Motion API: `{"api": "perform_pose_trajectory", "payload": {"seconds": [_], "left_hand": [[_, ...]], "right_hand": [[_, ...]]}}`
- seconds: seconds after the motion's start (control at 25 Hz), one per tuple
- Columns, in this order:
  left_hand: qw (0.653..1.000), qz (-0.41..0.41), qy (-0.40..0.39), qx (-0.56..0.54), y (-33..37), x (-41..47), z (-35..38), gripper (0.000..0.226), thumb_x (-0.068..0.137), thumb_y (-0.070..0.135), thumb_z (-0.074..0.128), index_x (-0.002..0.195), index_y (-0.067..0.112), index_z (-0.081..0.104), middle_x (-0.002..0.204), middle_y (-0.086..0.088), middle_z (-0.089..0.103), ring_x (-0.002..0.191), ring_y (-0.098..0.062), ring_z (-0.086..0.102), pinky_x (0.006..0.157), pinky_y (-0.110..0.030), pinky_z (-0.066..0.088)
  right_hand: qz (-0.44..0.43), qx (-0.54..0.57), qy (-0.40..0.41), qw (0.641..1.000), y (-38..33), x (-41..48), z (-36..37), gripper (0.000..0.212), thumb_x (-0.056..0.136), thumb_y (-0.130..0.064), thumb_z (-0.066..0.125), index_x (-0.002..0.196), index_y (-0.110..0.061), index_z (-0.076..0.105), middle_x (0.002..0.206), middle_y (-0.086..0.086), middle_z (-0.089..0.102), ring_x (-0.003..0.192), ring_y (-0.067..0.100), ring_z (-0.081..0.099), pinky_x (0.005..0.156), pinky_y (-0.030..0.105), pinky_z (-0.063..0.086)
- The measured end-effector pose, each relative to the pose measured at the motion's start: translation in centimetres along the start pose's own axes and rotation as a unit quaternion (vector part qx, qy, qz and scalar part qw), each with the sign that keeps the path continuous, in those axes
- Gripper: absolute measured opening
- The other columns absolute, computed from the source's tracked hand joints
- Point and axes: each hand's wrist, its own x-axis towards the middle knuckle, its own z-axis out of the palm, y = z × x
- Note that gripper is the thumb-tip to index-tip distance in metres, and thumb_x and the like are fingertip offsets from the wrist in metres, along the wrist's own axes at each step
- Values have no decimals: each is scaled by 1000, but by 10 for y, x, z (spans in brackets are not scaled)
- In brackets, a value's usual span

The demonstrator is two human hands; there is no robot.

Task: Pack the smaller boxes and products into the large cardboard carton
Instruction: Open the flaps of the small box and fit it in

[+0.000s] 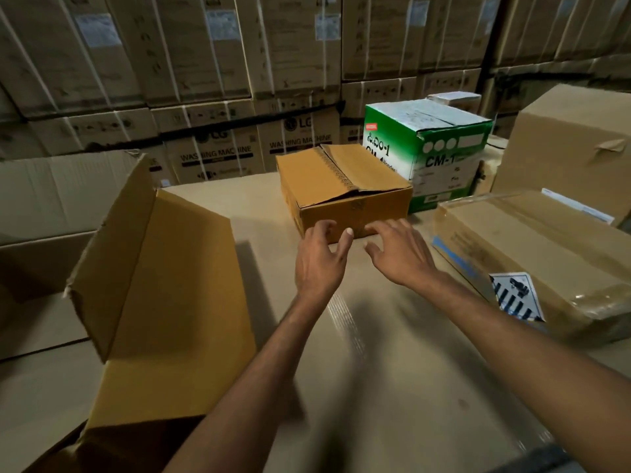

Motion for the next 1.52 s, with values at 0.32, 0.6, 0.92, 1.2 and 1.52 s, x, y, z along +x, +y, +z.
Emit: {"api": "perform_pose_trajectory", "payload": {"seconds": [0.32,0.6,0.92,1.2,1.52], "left_hand": [[988,-76,-35,127,-51,120,66,65,98,61,53,152,27,41,149,-9,46,134,-30,46,107,-45,43],[965,-113,-117,206,-84,196,94,75,99,58,52,161,30,20,169,-9,13,152,-35,19,116,-57,29],[971,-120,-78,189,-129,223,127,58,98,68,41,144,33,47,163,-2,25,142,-35,36,109,-55,38],[979,-155,-63,119,-120,218,116,56,103,60,41,135,19,62,155,-6,41,134,-33,51,108,-46,45],[938,-331,83,63,-102,149,60,76,86,65,65,141,14,51,141,-15,52,128,-40,52,105,-50,48]], "right_hand": [[14,-16,-102,995,80,152,60,61,106,-52,44,158,-20,37,161,9,37,146,32,32,114,50,33],[96,-44,-121,987,117,237,103,64,107,-59,28,160,-24,30,169,13,20,154,38,13,121,57,19],[211,18,-57,976,138,269,157,51,102,-58,43,148,-37,51,168,13,17,154,47,1,118,72,10],[266,85,-101,955,133,269,136,74,86,-65,65,150,-34,47,160,7,21,145,43,18,110,52,39],[386,123,-70,912,125,186,77,85,75,-64,80,136,-9,56,147,23,50,146,39,29,113,51,29]]}}
